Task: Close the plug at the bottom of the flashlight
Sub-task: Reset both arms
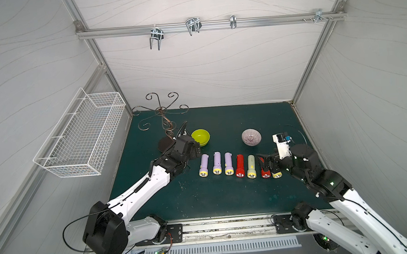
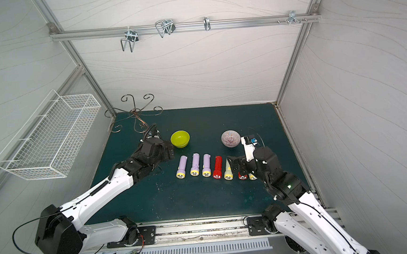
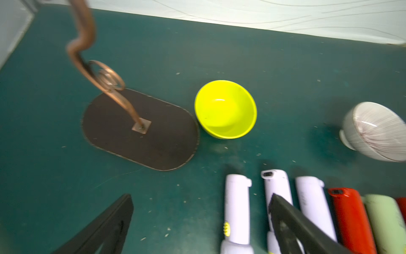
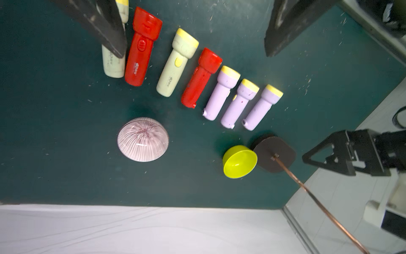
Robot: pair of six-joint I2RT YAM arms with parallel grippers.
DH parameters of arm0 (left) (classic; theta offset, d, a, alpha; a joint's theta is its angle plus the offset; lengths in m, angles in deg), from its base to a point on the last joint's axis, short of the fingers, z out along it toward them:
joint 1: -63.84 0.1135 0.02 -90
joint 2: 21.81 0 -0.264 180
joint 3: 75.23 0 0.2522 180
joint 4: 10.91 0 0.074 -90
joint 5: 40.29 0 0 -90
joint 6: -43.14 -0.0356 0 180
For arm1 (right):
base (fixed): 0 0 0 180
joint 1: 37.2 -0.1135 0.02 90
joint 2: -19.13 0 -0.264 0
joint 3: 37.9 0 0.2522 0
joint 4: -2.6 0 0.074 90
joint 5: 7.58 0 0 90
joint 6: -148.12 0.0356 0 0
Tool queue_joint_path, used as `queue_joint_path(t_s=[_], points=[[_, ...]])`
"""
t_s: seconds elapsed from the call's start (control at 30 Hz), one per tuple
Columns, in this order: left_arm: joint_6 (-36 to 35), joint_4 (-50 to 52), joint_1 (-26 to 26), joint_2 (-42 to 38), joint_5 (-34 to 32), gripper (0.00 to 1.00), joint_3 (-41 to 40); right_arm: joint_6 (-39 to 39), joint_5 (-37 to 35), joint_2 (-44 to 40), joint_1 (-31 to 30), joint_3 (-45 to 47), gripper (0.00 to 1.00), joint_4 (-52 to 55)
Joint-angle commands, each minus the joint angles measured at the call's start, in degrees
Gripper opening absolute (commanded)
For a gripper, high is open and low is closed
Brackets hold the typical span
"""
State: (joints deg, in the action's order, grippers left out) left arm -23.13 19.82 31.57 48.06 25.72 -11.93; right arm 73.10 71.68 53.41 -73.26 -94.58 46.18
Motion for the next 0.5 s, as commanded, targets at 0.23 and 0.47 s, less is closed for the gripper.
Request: queue_joint_path(t_s=[0.23,0.47], points=[[-6.4,-14.1,10.1,-1.0,8.6,1.0,-8.0,-5.7,-13.4,-4.0,-0.1,15.0,0.99,-21.1],[-8.2,-20.1,19.1,3.6,7.4,1.0,-11.3,-12.2,-11.7,10.9,5.3,14.2,0.99,-32.5]])
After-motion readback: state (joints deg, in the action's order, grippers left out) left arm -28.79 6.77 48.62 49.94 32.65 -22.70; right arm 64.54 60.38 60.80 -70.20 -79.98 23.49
